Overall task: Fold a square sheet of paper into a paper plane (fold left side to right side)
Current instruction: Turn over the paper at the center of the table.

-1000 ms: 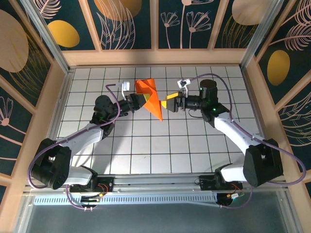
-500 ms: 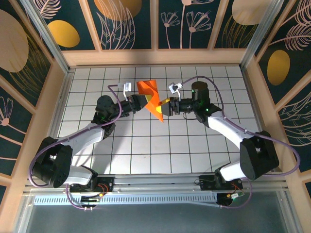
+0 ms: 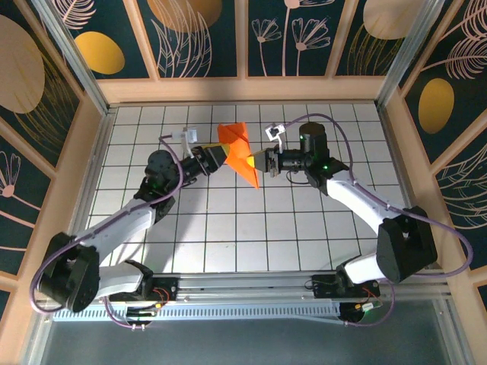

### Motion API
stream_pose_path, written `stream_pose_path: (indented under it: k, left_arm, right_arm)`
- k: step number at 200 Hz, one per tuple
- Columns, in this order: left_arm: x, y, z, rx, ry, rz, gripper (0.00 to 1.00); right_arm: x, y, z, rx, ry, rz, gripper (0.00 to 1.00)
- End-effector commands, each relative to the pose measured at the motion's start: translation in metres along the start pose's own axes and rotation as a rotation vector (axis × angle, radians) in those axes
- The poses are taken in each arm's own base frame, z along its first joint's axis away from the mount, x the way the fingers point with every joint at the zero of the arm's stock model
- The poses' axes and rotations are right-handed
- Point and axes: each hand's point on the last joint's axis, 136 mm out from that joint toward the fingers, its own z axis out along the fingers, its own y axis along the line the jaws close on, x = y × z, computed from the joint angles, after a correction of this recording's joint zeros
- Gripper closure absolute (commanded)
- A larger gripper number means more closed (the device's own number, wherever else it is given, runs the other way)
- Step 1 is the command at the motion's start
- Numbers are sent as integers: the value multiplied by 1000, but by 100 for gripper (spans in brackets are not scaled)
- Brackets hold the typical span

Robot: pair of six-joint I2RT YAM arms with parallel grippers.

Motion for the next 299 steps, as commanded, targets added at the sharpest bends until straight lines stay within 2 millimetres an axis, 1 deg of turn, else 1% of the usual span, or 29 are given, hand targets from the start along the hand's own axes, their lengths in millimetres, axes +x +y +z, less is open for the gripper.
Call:
stream_pose_path:
  k: [1,10,27,30,35,38,45,50,56,66,93,116,143,156,176,198,221,233,246,262,278,299]
  left_arm:
    - [-8,37,-24,-253,-73,88,45]
    - [-9,46,-35,-323,-89,101,42]
    - [-12,63,-55,-451,-119,118,39]
    - [-13,64,-58,-468,-125,122,39]
    - [-14,69,-65,-506,-136,124,39]
    - [-14,72,-69,-529,-142,124,39]
    - [-16,78,-78,-579,-161,126,39]
    - [-17,83,-85,-613,-174,128,39]
    - [-18,87,-92,-652,-191,129,39]
    - [-20,95,-105,-715,-218,127,40]
    - [-25,104,-131,-819,-282,121,41]
    - [-29,108,-146,-881,-321,114,41]
    - [-29,108,-147,-880,-320,116,42]
    - [-28,108,-145,-877,-311,117,43]
    - [-27,109,-141,-876,-296,119,44]
    - [-25,111,-137,-873,-276,122,44]
    - [-21,112,-131,-865,-249,121,44]
    - [-19,113,-127,-860,-235,117,44]
    - [-17,113,-122,-849,-218,114,44]
    - [-14,113,-115,-827,-197,103,43]
    - [-10,112,-104,-792,-171,88,42]
    - [3,115,-85,-741,-104,72,41]
  right_arm:
    - [-19,-16,-8,255,-30,-90,100]
    - [-21,-29,-9,379,-29,-109,100]
    - [-16,-49,-9,616,12,-156,100]
    - [-17,-55,-12,676,13,-165,100]
    - [-17,-58,-13,741,21,-182,100]
    - [-16,-66,-17,805,29,-188,100]
    - [-14,-73,-20,898,53,-208,100]
    - [-12,-81,-26,987,66,-218,100]
    - [-12,-88,-31,1074,81,-233,100]
    - [-7,-98,-35,1190,126,-265,100]
    - [6,-113,-38,1445,237,-393,100]
    - [29,-130,-29,1563,361,-470,100]
    - [61,-152,-9,1580,490,-496,100]
    - [78,-162,0,1583,553,-511,96]
    - [96,-171,14,1557,614,-500,90]
    - [110,-172,29,1472,632,-443,80]
    - [119,-166,44,1349,635,-358,66]
    - [118,-159,50,1271,611,-299,59]
    - [112,-151,53,1200,563,-234,49]
    - [98,-138,51,1113,491,-169,38]
    - [81,-129,42,1051,411,-108,32]
    - [61,-123,25,976,293,-29,26]
